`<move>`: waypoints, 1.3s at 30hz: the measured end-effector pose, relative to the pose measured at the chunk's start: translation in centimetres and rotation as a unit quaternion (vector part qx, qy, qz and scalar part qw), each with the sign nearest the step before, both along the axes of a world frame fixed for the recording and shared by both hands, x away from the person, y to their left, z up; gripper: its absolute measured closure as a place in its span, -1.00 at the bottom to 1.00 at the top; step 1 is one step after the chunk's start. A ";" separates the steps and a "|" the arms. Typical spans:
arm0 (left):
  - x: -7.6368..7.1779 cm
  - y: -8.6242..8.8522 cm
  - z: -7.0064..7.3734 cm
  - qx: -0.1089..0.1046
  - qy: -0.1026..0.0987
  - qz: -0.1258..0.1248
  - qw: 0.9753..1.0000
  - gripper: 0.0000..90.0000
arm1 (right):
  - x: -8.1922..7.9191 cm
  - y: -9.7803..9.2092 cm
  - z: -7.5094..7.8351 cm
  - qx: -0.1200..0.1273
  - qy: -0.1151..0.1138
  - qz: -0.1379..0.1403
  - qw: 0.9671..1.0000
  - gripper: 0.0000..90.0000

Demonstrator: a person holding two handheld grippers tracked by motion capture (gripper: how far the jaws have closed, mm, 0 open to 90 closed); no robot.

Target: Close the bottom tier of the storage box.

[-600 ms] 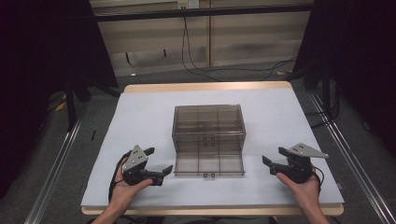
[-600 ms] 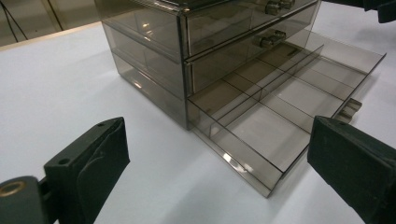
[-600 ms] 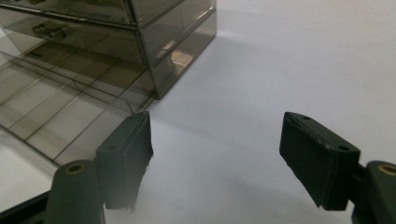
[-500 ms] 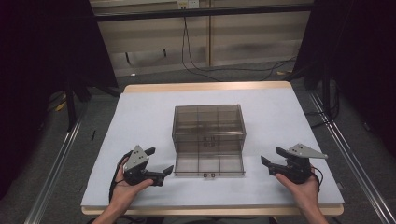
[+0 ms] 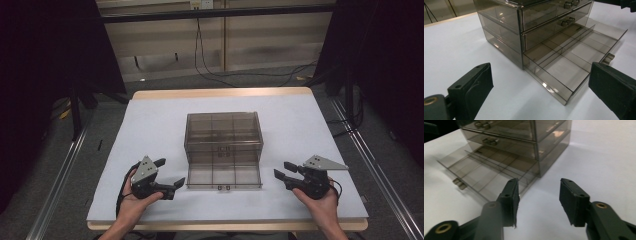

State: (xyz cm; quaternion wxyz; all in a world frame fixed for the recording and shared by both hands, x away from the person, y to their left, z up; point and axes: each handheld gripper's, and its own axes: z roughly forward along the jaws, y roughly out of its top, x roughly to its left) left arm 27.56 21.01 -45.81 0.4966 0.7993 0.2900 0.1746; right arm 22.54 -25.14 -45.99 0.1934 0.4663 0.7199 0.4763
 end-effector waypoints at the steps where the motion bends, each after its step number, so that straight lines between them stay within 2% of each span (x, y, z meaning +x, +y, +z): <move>1: 0.0 0.0 0.0 0.000 0.000 0.000 1.000 -0.88 | 0.0 0.2 0.1 0.001 0.002 0.007 1.000 0.24; 2: 0.0 0.0 0.0 -0.005 0.002 0.001 1.000 -0.88 | 0.0 0.2 0.1 0.001 0.002 0.007 1.000 0.24; 3: 0.0 -0.1 0.0 -0.007 0.003 0.000 1.000 -0.88 | -0.1 0.4 0.2 -0.003 0.001 0.003 1.000 0.33; 4: 0.0 -0.1 0.0 -0.001 -0.001 0.000 1.000 -0.88 | 0.0 0.7 0.4 0.002 0.010 0.011 1.000 0.49; 5: 0.0 -0.1 0.0 -0.004 0.001 -0.002 1.000 -0.88 | 0.0 0.8 0.4 0.004 0.014 0.014 1.000 0.53; 7: -0.2 -0.1 0.1 -0.001 0.001 0.002 1.000 -0.88 | 0.1 1.2 0.4 0.003 0.019 0.031 0.999 0.65; 9: -0.1 0.0 0.1 0.001 -0.007 -0.002 1.000 -0.88 | 0.0 1.8 0.4 0.005 0.025 0.050 0.998 0.78; 14: -0.1 0.0 0.1 -0.001 -0.006 0.004 1.000 -0.90 | -0.1 2.8 0.6 0.012 0.027 0.084 0.996 0.98; 17: -0.1 0.0 0.1 0.002 -0.006 0.005 1.000 -0.90 | -0.1 3.1 0.6 0.009 0.026 0.093 0.995 1.00; 18: -0.2 0.0 0.2 0.005 -0.007 0.003 1.000 -0.90 | -0.2 3.7 0.6 0.007 0.028 0.109 0.994 1.00; 21: -0.2 0.0 0.2 0.006 -0.006 0.003 1.000 -0.90 | -0.2 4.5 0.7 0.004 0.029 0.123 0.992 1.00; 22: -0.2 0.0 0.1 0.000 -0.005 0.004 1.000 -0.90 | -0.2 4.9 0.7 0.004 0.031 0.126 0.992 1.00; 27: -0.2 0.0 0.1 -0.001 -0.003 0.008 1.000 -0.90 | 0.0 6.1 0.6 0.004 0.036 0.146 0.989 1.00; 28: -0.1 0.0 0.2 0.005 -0.004 0.006 1.000 -0.90 | 0.1 6.9 0.7 0.004 0.037 0.157 0.987 1.00; 31: -0.2 0.0 0.2 0.008 -0.005 0.003 1.000 -0.90 | 0.3 7.6 1.1 0.001 0.034 0.166 0.986 1.00; 34: -0.1 -0.1 0.0 0.000 0.001 0.003 1.000 -0.90 | 0.5 8.3 1.3 0.005 0.037 0.176 0.984 1.00; 39: 0.2 -0.3 -0.2 0.003 0.006 0.002 1.000 -0.90 | 1.5 10.3 1.2 -0.006 0.044 0.204 0.978 1.00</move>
